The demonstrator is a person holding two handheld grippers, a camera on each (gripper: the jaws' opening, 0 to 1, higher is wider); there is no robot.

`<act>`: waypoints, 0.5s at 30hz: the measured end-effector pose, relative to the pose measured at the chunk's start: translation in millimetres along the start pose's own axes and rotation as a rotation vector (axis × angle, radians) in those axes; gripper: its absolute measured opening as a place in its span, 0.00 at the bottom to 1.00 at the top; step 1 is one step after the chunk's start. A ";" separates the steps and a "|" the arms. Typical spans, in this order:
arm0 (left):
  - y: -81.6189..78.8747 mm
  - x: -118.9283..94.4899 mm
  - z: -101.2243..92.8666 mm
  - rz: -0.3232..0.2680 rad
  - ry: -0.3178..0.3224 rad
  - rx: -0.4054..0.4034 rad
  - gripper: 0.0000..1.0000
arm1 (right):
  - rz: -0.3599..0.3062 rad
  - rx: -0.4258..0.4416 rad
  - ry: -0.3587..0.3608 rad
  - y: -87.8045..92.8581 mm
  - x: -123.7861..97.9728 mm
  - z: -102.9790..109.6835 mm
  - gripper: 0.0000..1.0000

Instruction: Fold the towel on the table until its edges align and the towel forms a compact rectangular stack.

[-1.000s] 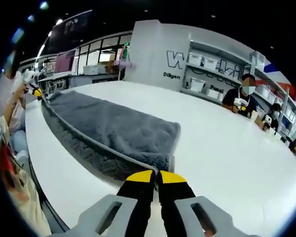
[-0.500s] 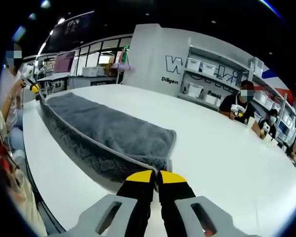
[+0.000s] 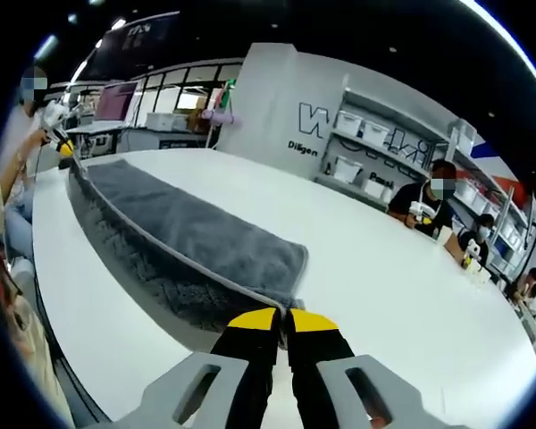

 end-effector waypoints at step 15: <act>-1.6 16.3 16.4 -0.054 -0.033 -0.036 0.03 | 0.035 -0.113 0.064 -12.3 13.0 -4.9 0.00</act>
Point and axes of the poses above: the point that each gripper's makers call its tool centre point, and the gripper's own axes: x roughly forward along the fingers, z roughly to its left, y roughly out of its underside, the point moved 1 cm from there along -x, roughly backward along the fingers, and after that the axes turned 3 degrees about y, right-handed, at the moved point
